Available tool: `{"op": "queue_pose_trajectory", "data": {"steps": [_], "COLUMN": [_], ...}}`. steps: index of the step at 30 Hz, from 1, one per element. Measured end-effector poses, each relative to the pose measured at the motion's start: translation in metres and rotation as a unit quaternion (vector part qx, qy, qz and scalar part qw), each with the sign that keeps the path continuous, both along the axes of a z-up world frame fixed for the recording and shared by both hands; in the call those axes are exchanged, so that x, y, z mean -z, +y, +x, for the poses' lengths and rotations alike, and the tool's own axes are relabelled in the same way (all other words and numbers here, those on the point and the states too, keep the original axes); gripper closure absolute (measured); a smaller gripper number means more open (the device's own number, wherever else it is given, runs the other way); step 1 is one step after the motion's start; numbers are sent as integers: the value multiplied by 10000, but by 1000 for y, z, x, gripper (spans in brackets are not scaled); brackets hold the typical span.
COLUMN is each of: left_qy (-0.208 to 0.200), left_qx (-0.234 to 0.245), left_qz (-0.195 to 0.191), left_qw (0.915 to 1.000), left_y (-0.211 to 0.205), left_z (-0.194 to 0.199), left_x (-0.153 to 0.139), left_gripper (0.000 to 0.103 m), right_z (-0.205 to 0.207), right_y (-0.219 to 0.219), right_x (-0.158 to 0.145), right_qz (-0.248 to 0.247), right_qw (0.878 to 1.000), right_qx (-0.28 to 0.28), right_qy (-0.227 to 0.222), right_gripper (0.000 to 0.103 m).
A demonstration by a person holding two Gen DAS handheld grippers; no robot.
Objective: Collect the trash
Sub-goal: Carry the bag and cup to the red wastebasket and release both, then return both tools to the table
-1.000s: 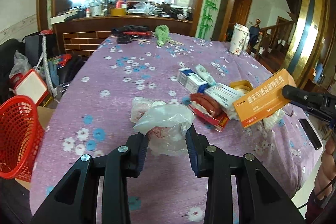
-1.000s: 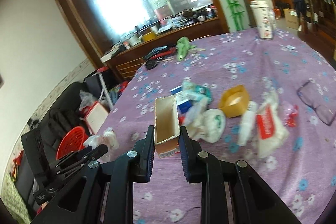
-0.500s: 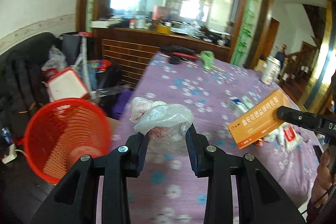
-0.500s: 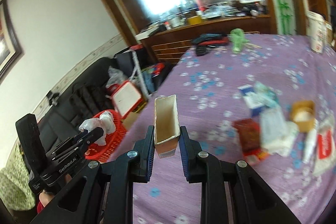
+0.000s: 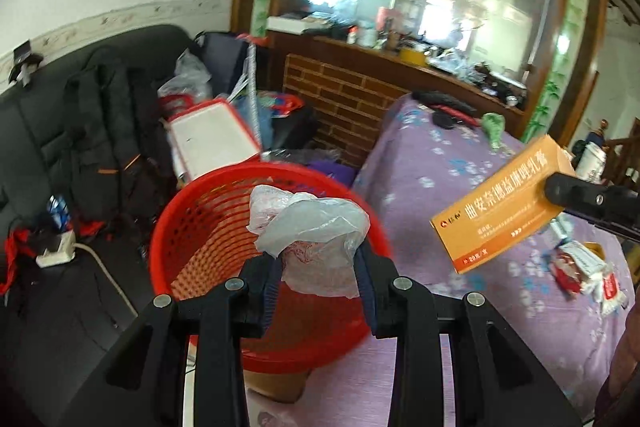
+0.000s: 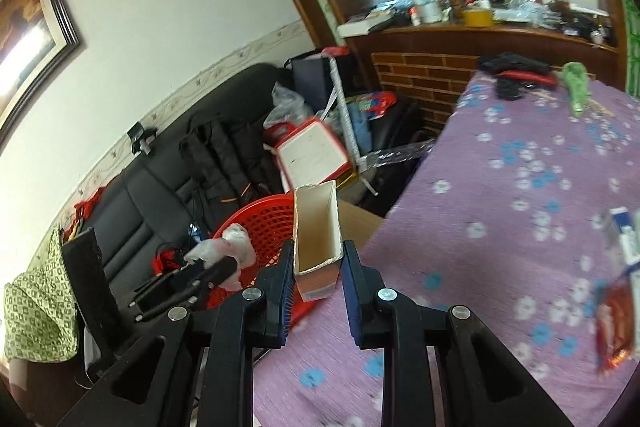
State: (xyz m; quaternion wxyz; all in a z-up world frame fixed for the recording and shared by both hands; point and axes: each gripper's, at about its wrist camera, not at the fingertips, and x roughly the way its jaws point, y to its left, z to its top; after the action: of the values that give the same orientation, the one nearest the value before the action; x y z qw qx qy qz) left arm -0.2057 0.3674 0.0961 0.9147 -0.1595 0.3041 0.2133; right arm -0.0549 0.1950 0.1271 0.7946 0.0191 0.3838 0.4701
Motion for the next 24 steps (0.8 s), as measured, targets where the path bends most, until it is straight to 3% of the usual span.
{"op": "queue_pose_trajectory", "data": {"steps": [6,7,9,11,14,18,24], "left_qy": [78,76,22,-25,-75,-121,-176], "left_qx": [-161,-181,-269,-306,-298,-189,199], "left_qz": [-91,-94,-93,-58,-38,11,82], "left_qw": [9998,9998,9996,9995,9995,9997,9996], "left_y": [20,22,25,26,24,9,-31], "left_z": [-1,0,-3,-5,-9,-12,-4], "left_x": [12,12,11,9,6,3,-1], "left_gripper": [67,60,47,45,42,40,35], "right_z": [6,7,8,7,7,4,1], "right_y": [48,55,63,63,48,17,-35], "right_x": [12,13,16,16,11,6,13], "right_qz": [-78,-78,-89,-52,4,15,-69], "right_qw": [9998,9998,9996,9996,9998,10000,9995], "right_qx": [-138,-155,-182,-199,-158,19,302], "right_qy": [134,141,191,181,151,60,76], "right_gripper": [78,78,67,65,64,50,49]}}
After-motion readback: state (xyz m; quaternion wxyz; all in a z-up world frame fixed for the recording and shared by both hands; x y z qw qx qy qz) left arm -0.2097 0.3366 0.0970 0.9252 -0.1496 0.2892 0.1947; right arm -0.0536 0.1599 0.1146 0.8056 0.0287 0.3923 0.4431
